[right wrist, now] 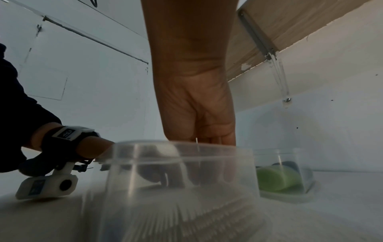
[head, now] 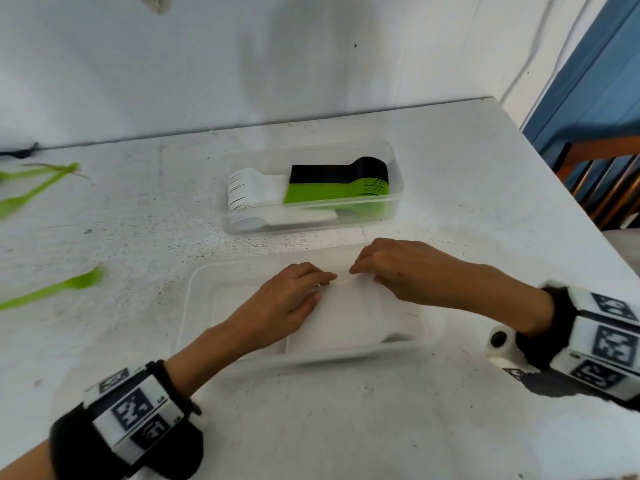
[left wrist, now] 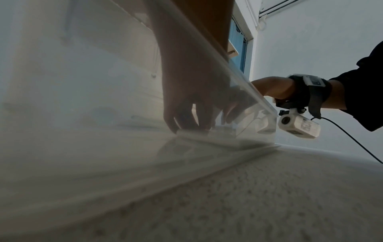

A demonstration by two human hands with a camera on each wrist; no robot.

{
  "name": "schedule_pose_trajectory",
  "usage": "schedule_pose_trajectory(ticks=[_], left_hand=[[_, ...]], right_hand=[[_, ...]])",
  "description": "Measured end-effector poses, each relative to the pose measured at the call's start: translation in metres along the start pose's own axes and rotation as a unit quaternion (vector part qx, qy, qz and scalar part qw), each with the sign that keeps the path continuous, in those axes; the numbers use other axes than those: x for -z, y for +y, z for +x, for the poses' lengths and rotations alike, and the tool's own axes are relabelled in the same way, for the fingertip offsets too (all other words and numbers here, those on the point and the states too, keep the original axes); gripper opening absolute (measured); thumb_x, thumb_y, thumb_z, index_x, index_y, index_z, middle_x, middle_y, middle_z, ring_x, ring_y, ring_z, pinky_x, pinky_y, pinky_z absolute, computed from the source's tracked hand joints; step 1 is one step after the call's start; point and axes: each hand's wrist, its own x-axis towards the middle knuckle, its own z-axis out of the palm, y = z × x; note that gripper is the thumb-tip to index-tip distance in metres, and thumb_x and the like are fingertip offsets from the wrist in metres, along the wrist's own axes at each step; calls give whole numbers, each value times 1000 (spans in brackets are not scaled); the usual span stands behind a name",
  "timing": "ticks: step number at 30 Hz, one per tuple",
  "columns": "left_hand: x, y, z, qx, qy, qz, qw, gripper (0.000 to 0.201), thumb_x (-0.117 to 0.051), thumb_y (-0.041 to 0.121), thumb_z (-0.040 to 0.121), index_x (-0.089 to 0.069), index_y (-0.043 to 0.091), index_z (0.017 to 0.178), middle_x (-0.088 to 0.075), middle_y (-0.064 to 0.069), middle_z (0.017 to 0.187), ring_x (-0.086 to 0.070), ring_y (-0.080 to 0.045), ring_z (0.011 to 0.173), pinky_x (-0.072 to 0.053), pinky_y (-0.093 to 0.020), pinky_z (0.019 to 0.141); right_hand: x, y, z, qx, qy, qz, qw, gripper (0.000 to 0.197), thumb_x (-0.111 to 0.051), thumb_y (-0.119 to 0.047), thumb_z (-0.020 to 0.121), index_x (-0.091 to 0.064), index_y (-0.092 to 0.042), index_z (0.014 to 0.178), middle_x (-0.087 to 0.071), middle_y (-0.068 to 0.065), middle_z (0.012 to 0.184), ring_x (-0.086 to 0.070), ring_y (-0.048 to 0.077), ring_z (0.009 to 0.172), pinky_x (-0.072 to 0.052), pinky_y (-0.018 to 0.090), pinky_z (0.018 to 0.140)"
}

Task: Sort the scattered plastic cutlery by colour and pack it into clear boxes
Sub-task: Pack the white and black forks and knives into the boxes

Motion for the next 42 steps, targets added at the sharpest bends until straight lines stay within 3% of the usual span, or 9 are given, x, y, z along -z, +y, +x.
schedule_pose_trajectory(ticks=[5,8,18,22,24,27,31,37,42], left_hand=[[-2,-5,4,17,-8,-21,1000,42,-37,25,90,-59,16,124,-55,1,111,-49,-10,103,-33,-10,86],[-2,-6,4,9,-8,-30,999,49,-31,36,89,-60,16,123,-54,5,108,-47,-7,101,-32,-8,85],[-1,-7,6,-19,11,-25,999,42,-37,13,88,-61,11,122,-59,-4,109,-48,-6,95,-31,-2,82],[7,-9,3,-25,20,-54,998,32,-46,9,91,-63,15,117,-61,2,106,-54,5,90,-43,-9,78],[14,-6,-1,-7,39,-64,997,30,-50,2,92,-65,15,114,-60,8,103,-56,1,93,-49,-15,78],[31,-2,-16,22,79,-61,995,24,-53,5,93,-66,16,109,-59,13,98,-57,-3,94,-47,-10,77],[62,-9,-55,46,149,-46,987,21,-54,2,91,-67,11,105,-62,6,95,-57,6,88,-46,-7,74],[106,-42,-147,113,277,-54,953,22,-52,0,91,-67,12,102,-64,0,97,-58,3,91,-45,-8,74],[135,-90,-237,194,351,-35,916,20,-54,-1,89,-66,7,102,-63,-4,99,-56,13,86,-44,-7,69]], right_hand=[[-6,-3,-2,6,2,-28,1000,37,-43,-5,94,-53,-18,127,-53,-4,125,-40,16,116,-47,32,84],[-6,-3,-1,16,3,-51,999,47,-40,7,87,-54,-17,124,-55,-4,122,-42,16,115,-47,32,82],[7,10,2,15,-20,36,999,52,-38,7,91,-52,-23,131,-54,-3,130,-43,15,121,-34,24,98],[17,0,3,9,-19,75,997,39,-42,-1,95,-55,-18,128,-58,-1,125,-49,14,113,-35,19,90],[23,-8,5,16,-7,104,994,34,-49,-4,94,-58,-14,125,-61,3,120,-55,15,106,-39,21,87],[31,-23,14,43,37,149,987,30,-58,-6,89,-63,-11,118,-66,5,111,-61,15,94,-44,18,78],[48,-58,39,58,90,163,981,26,-54,-7,91,-64,-11,115,-68,4,108,-60,12,92,-38,3,69],[55,-148,94,96,145,222,959,27,-54,-5,90,-63,-9,115,-67,5,107,-62,15,91,-39,3,70],[45,-243,157,146,170,253,941,28,-59,-2,86,-64,-6,113,-67,8,106,-58,10,83,-37,-1,69]])
